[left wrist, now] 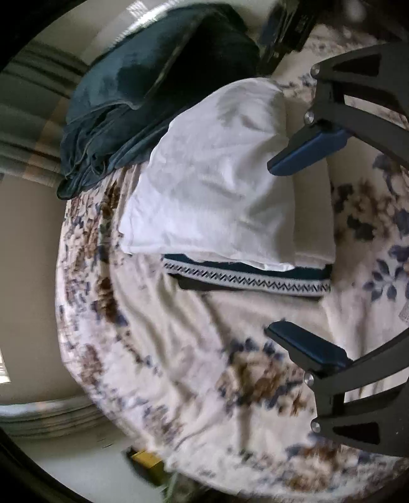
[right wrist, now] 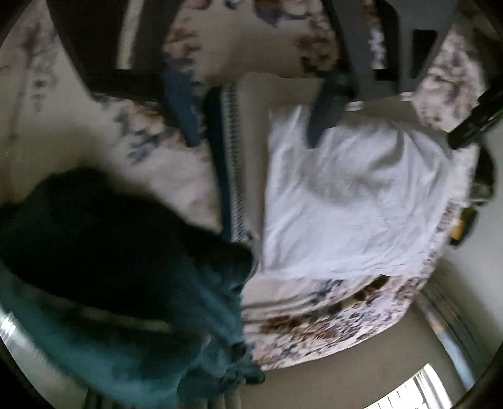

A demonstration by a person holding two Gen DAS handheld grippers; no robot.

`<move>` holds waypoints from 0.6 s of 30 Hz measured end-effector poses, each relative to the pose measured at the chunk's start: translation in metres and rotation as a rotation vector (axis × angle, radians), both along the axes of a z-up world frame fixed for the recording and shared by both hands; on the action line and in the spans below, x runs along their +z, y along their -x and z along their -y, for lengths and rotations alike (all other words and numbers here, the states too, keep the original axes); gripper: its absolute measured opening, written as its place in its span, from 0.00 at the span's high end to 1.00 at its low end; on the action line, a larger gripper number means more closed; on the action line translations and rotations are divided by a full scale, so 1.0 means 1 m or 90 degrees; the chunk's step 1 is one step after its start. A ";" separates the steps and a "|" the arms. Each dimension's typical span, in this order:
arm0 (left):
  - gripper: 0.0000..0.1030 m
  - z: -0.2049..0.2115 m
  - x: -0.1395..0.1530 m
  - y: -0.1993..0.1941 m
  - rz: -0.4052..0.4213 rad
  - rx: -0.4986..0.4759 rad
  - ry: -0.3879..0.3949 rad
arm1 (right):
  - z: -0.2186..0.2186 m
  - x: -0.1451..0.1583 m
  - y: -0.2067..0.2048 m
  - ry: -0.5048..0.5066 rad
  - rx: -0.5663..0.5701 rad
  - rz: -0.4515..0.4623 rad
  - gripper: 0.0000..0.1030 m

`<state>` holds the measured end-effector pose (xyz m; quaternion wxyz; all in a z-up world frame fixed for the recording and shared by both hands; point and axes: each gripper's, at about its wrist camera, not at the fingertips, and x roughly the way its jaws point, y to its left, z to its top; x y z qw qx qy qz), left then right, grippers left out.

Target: Fold small clothes

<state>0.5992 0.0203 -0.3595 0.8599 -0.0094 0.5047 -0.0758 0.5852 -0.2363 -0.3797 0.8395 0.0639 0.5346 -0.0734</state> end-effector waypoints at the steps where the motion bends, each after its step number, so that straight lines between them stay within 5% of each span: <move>1: 0.08 0.003 0.004 0.004 0.006 0.000 -0.015 | -0.004 0.008 0.005 0.022 -0.002 0.006 0.00; 10: 0.08 0.012 0.064 0.056 0.035 0.012 -0.037 | -0.016 0.088 0.066 0.086 -0.040 0.049 0.00; 18: 0.08 0.014 0.152 0.125 0.081 0.007 -0.033 | -0.025 0.200 0.148 0.093 -0.050 0.110 0.00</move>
